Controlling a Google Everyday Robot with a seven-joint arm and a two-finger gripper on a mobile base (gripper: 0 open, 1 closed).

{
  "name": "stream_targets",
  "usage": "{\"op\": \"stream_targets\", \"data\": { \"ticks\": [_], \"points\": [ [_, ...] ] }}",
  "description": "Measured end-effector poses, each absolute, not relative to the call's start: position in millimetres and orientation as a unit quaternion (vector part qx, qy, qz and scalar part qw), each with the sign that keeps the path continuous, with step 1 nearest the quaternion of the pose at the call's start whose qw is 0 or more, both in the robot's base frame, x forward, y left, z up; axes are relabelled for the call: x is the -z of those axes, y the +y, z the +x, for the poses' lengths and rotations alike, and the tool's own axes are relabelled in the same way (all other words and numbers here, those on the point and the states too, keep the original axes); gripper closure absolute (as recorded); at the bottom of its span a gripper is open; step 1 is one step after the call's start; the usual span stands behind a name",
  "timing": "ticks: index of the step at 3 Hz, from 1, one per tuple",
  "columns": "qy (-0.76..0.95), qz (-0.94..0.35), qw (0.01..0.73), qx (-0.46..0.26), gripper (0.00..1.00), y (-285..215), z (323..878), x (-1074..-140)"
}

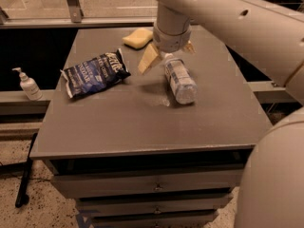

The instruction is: Place blue plastic bottle upright

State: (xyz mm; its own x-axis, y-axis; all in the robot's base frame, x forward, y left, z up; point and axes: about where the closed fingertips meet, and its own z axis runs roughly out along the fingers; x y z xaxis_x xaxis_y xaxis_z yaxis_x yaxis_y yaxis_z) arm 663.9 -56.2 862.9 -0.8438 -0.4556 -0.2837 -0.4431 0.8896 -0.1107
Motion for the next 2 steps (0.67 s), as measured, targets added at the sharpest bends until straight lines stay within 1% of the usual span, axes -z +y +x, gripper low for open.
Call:
{"op": "stream_targets", "data": {
  "ticks": [1, 2],
  "points": [
    [0.965, -0.212, 0.146, 0.044, 0.0, -48.3, 668.3, -853.3],
    [0.97, -0.191, 0.137, 0.069, 0.0, -53.0, 670.4, -845.1]
  ]
}}
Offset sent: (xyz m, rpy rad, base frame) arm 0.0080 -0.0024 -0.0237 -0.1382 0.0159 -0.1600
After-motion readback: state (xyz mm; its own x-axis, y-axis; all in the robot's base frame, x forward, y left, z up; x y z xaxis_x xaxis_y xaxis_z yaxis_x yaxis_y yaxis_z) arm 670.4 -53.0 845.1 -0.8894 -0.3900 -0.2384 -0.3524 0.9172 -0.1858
